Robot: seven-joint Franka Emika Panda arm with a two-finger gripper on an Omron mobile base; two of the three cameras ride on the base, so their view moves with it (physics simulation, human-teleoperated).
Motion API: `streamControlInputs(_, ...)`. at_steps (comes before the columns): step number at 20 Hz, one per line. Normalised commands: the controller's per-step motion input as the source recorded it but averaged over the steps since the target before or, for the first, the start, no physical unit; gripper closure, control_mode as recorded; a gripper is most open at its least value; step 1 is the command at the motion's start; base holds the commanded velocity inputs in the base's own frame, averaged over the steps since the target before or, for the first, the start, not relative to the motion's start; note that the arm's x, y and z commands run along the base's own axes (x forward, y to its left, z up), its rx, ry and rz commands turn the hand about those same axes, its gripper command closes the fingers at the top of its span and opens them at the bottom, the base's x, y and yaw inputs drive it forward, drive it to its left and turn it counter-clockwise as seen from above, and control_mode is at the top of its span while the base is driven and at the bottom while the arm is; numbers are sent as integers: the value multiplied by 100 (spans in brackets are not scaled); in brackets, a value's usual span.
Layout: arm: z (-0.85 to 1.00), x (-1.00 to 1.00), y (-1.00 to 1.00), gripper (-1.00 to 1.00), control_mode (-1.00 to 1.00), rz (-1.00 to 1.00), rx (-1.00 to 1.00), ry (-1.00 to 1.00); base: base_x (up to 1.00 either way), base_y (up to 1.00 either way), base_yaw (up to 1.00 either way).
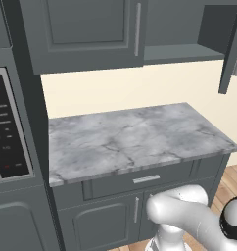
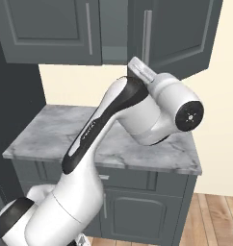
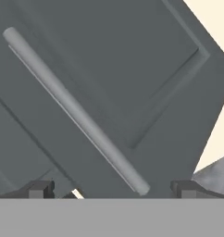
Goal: Close all open cabinet doors.
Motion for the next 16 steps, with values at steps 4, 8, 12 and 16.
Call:
streamControlInputs(4, 3, 42, -5, -100, -100, 7, 0, 0, 0, 0, 0)
streamControlInputs(8, 0, 39, 0, -100, -100, 3, 0, 0, 0, 0, 0)
streamControlInputs(12, 0, 33, 0, -100, -100, 0, 0, 0, 0, 0, 0)
streamControlInputs(16, 0, 41, 5, -100, -100, 0, 0, 0, 0, 0, 0)
